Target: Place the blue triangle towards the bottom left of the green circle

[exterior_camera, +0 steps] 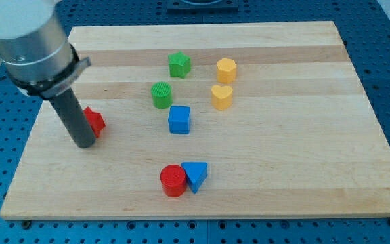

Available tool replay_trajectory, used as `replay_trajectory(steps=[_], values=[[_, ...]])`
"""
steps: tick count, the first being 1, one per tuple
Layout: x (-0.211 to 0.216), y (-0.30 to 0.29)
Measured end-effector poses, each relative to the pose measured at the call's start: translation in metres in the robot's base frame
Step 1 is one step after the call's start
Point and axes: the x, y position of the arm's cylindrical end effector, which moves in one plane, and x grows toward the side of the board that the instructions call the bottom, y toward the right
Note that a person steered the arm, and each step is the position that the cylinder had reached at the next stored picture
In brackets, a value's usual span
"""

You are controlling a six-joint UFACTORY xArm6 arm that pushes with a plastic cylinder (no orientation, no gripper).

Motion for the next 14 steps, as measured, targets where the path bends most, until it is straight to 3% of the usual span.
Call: replay_trajectory(steps=[1, 2, 4, 5, 6, 8, 10, 11, 13, 14], values=[[-0.027, 0.011], [-0.012, 0.063], [0.058, 0.212], [0.096, 0.245], [0.110, 0.240], [0.055, 0.098], [0.059, 0.149], [0.032, 0.150], [0.009, 0.136], [0.007, 0.085]])
